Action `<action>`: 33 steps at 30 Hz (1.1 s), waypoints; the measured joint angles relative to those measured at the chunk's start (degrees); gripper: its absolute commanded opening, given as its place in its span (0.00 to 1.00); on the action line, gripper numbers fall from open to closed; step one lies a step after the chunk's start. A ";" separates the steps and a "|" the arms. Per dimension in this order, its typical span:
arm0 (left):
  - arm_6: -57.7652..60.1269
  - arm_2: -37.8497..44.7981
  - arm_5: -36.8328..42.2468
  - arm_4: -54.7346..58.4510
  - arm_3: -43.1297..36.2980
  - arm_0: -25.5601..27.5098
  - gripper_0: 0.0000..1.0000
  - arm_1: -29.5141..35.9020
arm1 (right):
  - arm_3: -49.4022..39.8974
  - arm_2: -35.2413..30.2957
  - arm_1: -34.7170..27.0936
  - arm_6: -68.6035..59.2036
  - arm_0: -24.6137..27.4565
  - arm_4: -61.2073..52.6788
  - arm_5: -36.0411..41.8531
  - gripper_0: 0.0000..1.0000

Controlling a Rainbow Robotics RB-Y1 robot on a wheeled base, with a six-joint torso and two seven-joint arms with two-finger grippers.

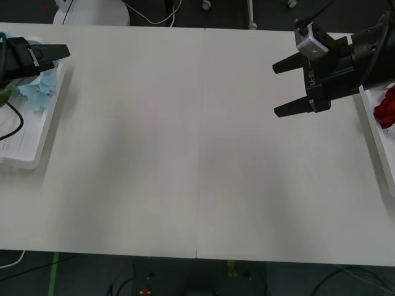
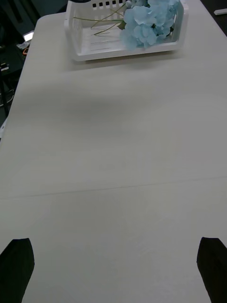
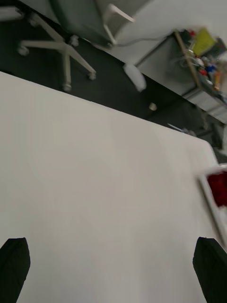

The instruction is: Put the red flowers into the right box and the blue flowers into the left box

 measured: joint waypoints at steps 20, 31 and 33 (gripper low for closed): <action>-28.34 -27.02 -15.85 14.14 -17.48 0.16 1.00 5.20 | -0.04 -0.06 0.00 0.00 0.01 0.01 0.00 1.00; -28.39 -29.55 -15.70 11.03 -21.19 0.16 1.00 5.25 | -0.05 -0.08 0.00 0.00 0.01 0.01 0.00 1.00; -28.40 -29.61 -15.04 11.01 -21.19 0.16 1.00 5.25 | -0.05 -0.08 0.00 0.00 0.01 0.01 0.00 1.00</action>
